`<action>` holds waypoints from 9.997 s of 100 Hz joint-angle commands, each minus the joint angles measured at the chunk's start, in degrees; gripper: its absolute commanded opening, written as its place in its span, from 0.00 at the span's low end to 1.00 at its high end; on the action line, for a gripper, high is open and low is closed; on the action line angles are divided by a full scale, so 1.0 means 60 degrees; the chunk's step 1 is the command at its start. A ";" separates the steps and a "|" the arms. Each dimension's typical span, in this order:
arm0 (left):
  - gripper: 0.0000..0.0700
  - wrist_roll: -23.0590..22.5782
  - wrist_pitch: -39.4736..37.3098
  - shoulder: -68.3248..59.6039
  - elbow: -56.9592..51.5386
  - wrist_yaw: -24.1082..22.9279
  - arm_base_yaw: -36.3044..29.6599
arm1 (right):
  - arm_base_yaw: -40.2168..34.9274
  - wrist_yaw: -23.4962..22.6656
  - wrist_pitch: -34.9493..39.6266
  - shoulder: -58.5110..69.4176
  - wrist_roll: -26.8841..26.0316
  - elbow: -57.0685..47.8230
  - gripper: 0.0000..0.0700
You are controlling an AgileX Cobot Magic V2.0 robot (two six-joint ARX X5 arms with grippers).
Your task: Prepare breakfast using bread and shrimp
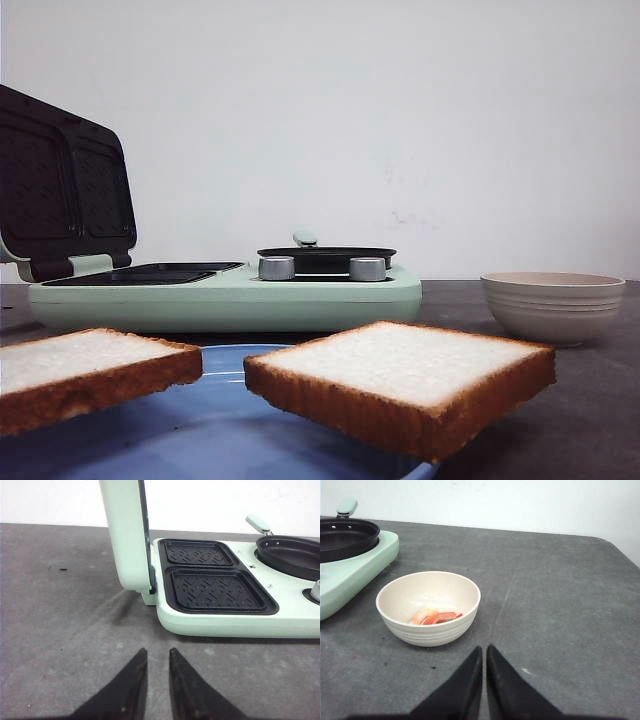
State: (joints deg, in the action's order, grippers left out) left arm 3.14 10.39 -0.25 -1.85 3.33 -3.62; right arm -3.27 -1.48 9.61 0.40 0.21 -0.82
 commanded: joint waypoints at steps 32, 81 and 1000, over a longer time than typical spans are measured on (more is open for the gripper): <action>0.00 0.0062 0.0044 0.0011 0.0175 0.0011 0.0000 | 0.0007 0.0000 -0.0076 -0.0033 0.0073 0.0022 0.01; 0.00 0.0062 0.0029 0.0011 0.0175 0.0011 -0.0033 | 0.0007 0.0000 0.0069 -0.0033 0.0073 0.0022 0.01; 0.19 -0.5180 0.3716 -2.0130 -1.7573 -0.4601 -0.3340 | -0.0871 -0.4189 0.3690 0.6601 -0.2138 -0.6670 0.78</action>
State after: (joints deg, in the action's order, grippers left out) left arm -28.58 32.99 -119.02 -105.60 -24.86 -23.31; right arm -8.25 -26.74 32.32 39.53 -13.28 -39.92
